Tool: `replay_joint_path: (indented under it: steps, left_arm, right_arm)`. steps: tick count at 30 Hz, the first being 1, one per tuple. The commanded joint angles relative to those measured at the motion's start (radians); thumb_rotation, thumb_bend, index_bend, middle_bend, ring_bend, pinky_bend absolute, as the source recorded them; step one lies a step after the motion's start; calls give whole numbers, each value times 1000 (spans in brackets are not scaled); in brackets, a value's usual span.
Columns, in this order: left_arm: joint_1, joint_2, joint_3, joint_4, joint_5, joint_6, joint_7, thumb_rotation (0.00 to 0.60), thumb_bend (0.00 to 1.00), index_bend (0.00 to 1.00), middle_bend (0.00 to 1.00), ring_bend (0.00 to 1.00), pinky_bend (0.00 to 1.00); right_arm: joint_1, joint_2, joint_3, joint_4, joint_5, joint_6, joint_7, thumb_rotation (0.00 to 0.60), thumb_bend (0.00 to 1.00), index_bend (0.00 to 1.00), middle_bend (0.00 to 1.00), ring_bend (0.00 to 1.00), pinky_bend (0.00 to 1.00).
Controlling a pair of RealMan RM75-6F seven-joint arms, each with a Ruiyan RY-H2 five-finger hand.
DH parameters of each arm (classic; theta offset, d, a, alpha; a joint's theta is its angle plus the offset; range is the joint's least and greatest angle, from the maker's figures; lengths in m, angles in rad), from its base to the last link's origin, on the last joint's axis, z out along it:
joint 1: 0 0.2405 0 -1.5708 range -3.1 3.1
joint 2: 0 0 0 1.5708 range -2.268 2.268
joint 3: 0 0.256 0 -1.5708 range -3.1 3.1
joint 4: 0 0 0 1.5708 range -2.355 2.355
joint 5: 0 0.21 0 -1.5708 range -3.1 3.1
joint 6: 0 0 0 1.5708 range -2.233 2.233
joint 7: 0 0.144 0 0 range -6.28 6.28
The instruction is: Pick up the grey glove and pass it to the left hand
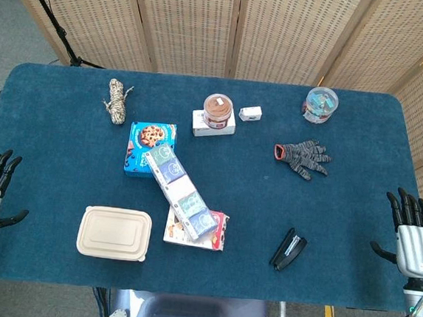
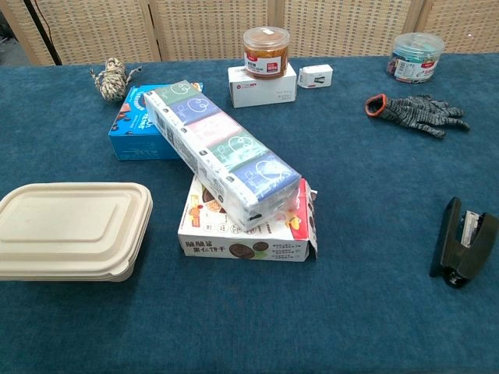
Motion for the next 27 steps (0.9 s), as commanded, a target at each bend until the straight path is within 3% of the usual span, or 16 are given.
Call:
replay_joint_path:
  steps: [1, 14, 19, 27]
  left_arm:
    - [0, -1, 0, 1, 2, 2, 4, 600, 0, 0, 0, 0, 0]
    - [13, 5, 3, -8, 13, 28, -2, 600, 0, 0, 0, 0, 0]
    - [7, -1, 1, -4, 3, 13, 11, 600, 0, 0, 0, 0, 0]
    - [-2, -14, -5, -17, -33, -21, 48, 600, 0, 0, 0, 0, 0]
  right_arm:
    - [-9, 1, 1, 2, -12, 2, 10, 600, 0, 0, 0, 0, 0]
    - [7, 19, 41, 6, -13, -79, 59, 600, 0, 0, 0, 0, 0]
    - [122, 38, 85, 32, -5, -261, 137, 600, 0, 0, 0, 0, 0]
    - [319, 4, 139, 185, 8, -553, 258, 600, 0, 0, 0, 0, 0]
